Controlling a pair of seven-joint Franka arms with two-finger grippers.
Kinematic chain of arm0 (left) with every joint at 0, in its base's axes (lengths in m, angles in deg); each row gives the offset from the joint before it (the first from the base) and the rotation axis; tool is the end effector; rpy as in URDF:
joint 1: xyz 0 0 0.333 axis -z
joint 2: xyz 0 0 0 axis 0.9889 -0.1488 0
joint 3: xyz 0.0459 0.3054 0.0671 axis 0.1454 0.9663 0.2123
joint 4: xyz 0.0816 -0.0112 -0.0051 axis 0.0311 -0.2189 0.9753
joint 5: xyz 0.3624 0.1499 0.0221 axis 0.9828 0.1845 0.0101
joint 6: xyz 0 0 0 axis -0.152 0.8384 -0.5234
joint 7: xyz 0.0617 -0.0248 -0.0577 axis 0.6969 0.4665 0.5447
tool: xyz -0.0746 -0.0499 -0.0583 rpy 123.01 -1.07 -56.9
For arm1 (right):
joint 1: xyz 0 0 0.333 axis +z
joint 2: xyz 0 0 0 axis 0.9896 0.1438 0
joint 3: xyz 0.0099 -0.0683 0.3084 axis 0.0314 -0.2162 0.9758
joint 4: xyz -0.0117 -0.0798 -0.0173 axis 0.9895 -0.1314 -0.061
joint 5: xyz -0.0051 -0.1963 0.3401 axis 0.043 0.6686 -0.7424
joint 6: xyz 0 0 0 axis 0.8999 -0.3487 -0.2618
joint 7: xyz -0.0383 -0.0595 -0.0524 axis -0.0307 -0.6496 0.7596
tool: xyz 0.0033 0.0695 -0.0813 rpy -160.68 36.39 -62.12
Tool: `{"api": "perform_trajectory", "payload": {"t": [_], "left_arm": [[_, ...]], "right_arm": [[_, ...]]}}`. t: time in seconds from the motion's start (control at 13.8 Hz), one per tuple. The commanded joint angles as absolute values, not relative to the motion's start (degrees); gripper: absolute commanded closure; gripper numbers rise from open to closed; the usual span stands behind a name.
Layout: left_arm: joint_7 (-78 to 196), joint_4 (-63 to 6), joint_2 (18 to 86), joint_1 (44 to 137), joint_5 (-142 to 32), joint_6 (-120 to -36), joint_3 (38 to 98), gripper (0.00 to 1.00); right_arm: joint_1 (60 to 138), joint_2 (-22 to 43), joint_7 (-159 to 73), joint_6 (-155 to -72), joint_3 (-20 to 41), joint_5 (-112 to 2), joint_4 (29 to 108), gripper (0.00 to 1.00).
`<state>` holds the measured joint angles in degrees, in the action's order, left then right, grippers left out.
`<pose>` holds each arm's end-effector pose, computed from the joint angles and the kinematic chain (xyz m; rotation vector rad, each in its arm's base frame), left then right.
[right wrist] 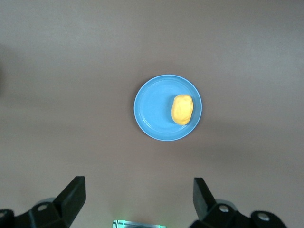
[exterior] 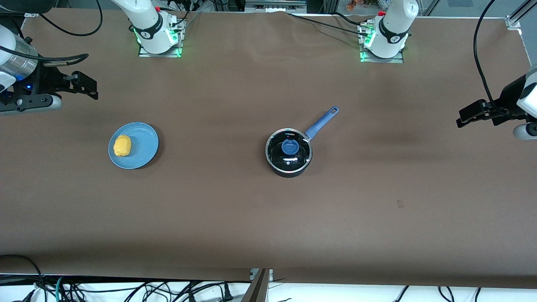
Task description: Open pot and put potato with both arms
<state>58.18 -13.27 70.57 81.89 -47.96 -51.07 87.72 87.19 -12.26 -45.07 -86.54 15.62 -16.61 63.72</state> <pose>0.5928 0.0042 0.5990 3.1004 0.1747 -0.0415 0.5483 0.0444 0.5896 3.1082 0.2103 -0.1551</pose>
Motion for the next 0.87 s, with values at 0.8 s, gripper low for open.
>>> {"api": "perform_trajectory", "payload": {"t": [0.8], "left_arm": [[52.83,-19.47,74.4,77.14,-49.1,-46.54,87.51,0.0]], "right_arm": [[80.77,-11.65,-44.49,-84.94,19.01,-16.2,62.21,0.0]]}}
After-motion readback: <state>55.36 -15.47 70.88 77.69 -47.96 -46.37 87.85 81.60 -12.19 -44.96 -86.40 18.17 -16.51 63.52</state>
